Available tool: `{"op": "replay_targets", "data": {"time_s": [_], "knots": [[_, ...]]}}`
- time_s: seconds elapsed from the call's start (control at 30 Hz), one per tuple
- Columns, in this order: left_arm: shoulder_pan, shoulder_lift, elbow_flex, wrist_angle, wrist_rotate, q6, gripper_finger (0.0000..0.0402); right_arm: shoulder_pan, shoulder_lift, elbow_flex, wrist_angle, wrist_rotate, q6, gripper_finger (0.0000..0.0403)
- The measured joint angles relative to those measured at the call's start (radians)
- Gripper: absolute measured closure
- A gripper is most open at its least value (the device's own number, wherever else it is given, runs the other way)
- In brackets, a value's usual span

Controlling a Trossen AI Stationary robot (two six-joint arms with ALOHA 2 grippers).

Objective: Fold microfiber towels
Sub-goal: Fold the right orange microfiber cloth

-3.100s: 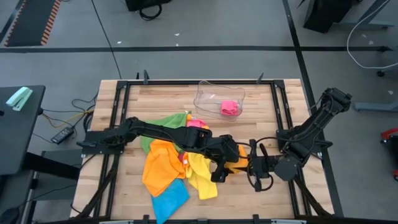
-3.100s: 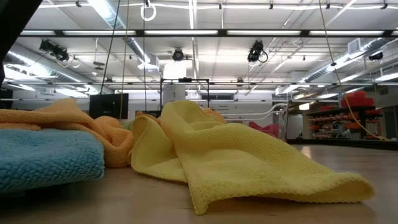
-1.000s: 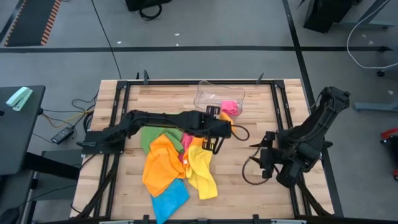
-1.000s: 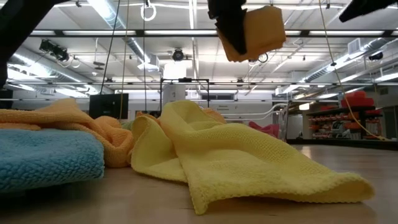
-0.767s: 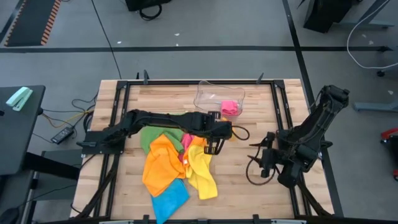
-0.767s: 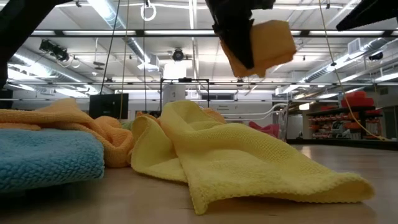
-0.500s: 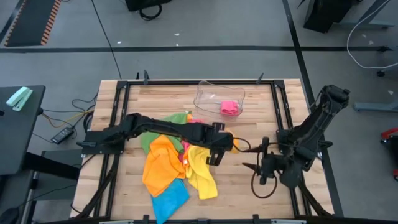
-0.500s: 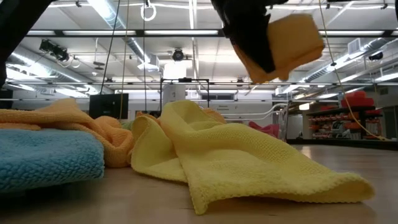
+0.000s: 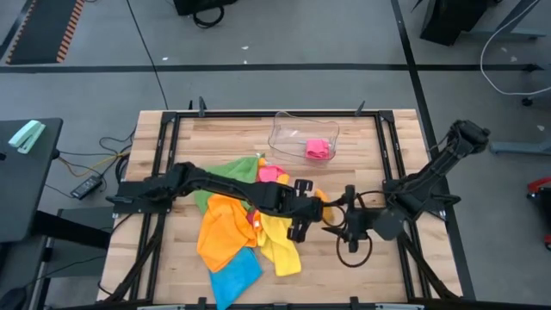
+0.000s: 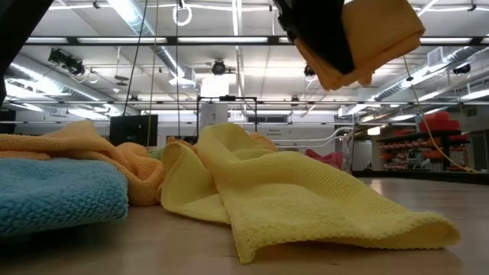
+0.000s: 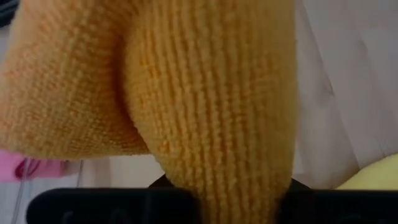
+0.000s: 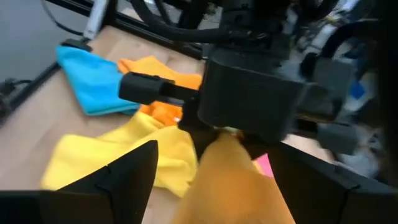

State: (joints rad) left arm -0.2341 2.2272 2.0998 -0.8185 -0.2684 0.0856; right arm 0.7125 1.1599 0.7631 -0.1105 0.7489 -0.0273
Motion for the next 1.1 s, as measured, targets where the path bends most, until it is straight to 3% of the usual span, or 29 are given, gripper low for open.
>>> {"op": "replay_targets", "data": {"time_s": [0.23,0.53,0.83,1.1], "knots": [[-0.005,0.000,0.000,-0.023,-0.005,-0.015,0.0345,-0.060,0.013,0.000,-0.050,-0.092,0.019,0.0092],[-0.009,0.000,0.013,-0.091,0.003,-0.022,0.0348,-0.060,0.014,0.001,-0.300,-0.158,0.285,0.0117],[-0.010,-0.002,0.015,-0.093,0.006,-0.008,0.0341,-0.042,0.011,0.095,-0.321,-0.137,0.189,0.0123],[0.000,-0.002,0.015,-0.085,0.006,-0.055,0.0348,-0.037,0.010,0.112,-0.200,-0.070,0.048,0.0123]]}}
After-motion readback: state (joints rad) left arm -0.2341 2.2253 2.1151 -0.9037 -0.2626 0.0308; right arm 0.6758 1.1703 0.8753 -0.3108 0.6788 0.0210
